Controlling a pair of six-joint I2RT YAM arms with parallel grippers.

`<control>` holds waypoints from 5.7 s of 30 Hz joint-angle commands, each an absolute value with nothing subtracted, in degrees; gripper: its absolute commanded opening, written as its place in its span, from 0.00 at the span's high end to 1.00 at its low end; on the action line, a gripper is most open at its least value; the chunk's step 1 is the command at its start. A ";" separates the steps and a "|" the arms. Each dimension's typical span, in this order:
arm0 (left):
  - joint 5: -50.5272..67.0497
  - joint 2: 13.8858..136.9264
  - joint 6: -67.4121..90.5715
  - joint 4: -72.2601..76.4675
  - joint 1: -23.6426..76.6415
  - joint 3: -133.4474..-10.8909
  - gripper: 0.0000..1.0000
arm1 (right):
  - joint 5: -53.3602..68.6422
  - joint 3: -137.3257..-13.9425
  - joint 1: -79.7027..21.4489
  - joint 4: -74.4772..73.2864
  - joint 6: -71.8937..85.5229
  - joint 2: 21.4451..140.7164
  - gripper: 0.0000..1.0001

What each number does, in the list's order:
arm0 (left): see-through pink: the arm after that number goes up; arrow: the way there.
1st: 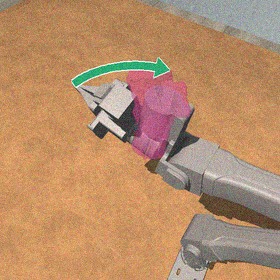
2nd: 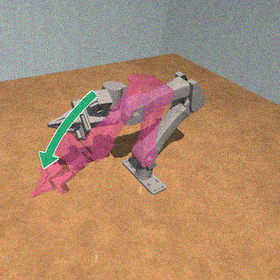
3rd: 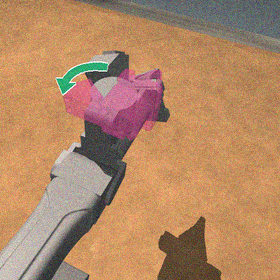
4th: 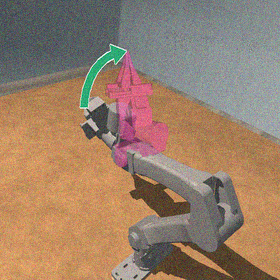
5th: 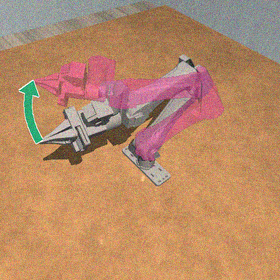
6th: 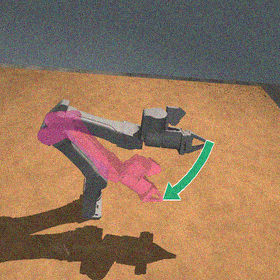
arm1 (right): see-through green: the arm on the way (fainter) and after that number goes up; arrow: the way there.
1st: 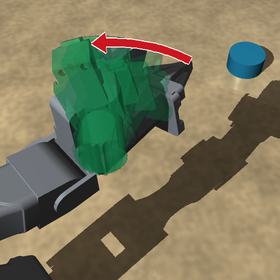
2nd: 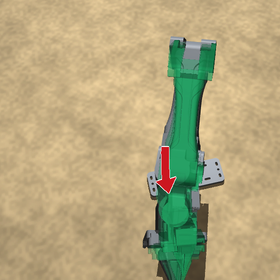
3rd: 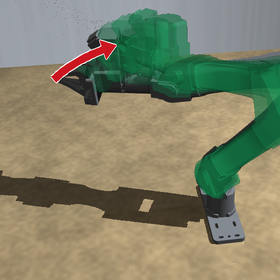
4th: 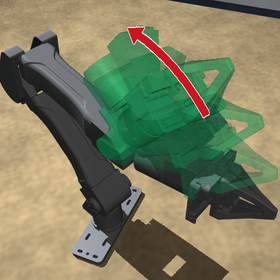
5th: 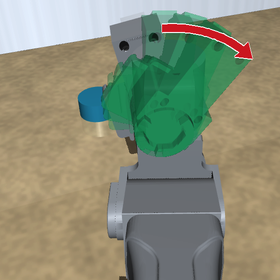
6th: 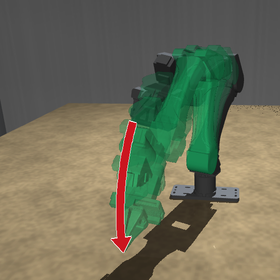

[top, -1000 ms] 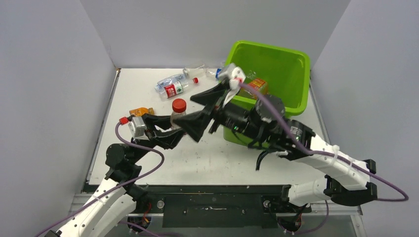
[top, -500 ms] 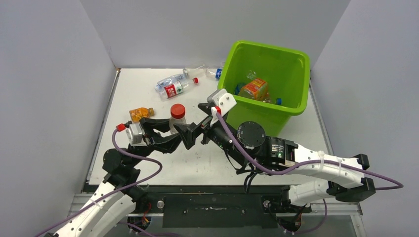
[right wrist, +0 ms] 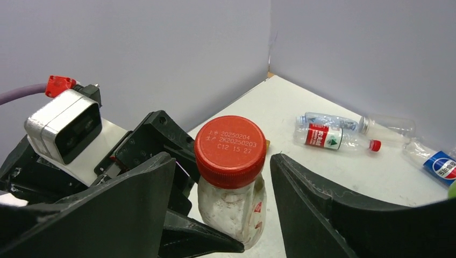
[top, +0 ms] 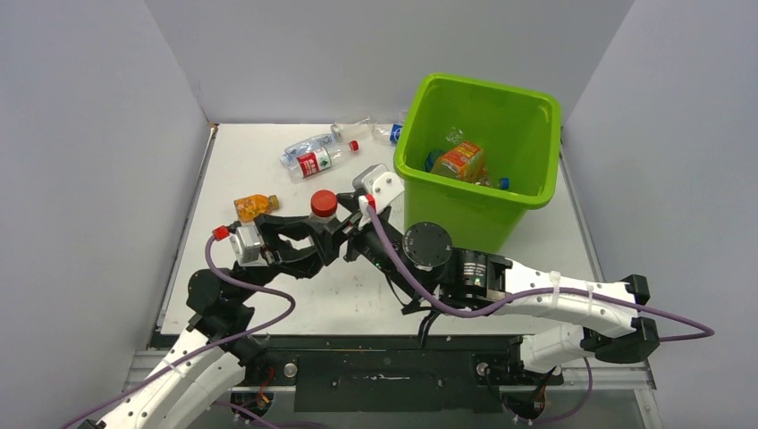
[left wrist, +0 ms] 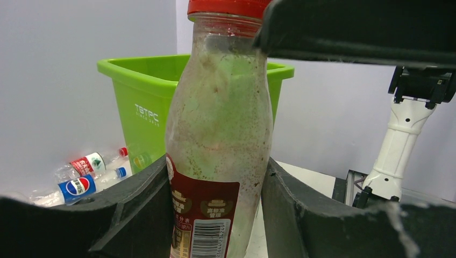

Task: Put the plastic bottles in the bin
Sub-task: Pick up the plastic bottle at the center of the board, then place the plastic bottle in the trash bin, then pick up the plastic bottle at the center of the board.

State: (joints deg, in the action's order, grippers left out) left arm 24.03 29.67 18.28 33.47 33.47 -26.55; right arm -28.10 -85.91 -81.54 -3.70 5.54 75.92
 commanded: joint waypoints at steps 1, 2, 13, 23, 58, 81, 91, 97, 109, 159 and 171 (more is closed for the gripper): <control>23.30 29.12 16.98 35.68 34.16 -26.46 0.98 | -27.43 -88.20 -80.81 -1.96 7.43 77.15 0.38; 23.30 29.04 16.84 35.68 34.26 -26.46 0.98 | -27.50 -88.42 -80.60 -2.31 7.79 77.35 0.42; 21.91 28.75 16.79 34.98 34.80 -26.54 0.48 | -27.63 -89.45 -79.15 -8.55 9.14 76.53 0.95; 9.67 25.52 15.87 32.36 35.42 -26.46 0.04 | -44.08 -99.86 -79.42 -18.08 -2.22 66.56 0.95; -11.72 26.34 16.64 22.59 35.73 -30.00 0.04 | -10.96 -88.80 -21.05 -19.34 23.37 77.48 0.95; -32.17 33.04 15.70 5.75 35.77 -37.22 0.04 | -6.65 -95.70 -29.30 -25.29 23.79 67.72 0.07; -35.03 35.64 15.82 3.88 35.86 -38.19 0.04 | -6.44 -95.70 -33.26 -28.71 21.90 63.11 0.05; -36.44 36.48 15.49 4.04 35.85 -37.83 0.04 | -7.39 -95.45 -33.27 -29.35 20.92 61.80 0.06; -36.19 51.67 32.00 -14.90 25.09 -46.08 0.04 | 20.16 -76.62 -33.22 -15.34 24.48 48.10 0.06; -20.27 106.69 78.92 -28.33 -5.02 -71.67 0.17 | 24.26 -60.00 -33.29 -6.51 28.90 38.40 0.06; -15.03 94.14 73.83 -16.04 -5.02 -60.65 0.66 | 23.19 -61.12 -33.21 -9.19 29.53 38.36 0.06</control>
State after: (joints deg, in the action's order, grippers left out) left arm -17.98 102.28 76.53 -21.87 -4.67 -62.61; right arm 24.01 -59.99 -33.32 -9.93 29.71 38.20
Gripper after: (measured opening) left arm 0.600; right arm 0.941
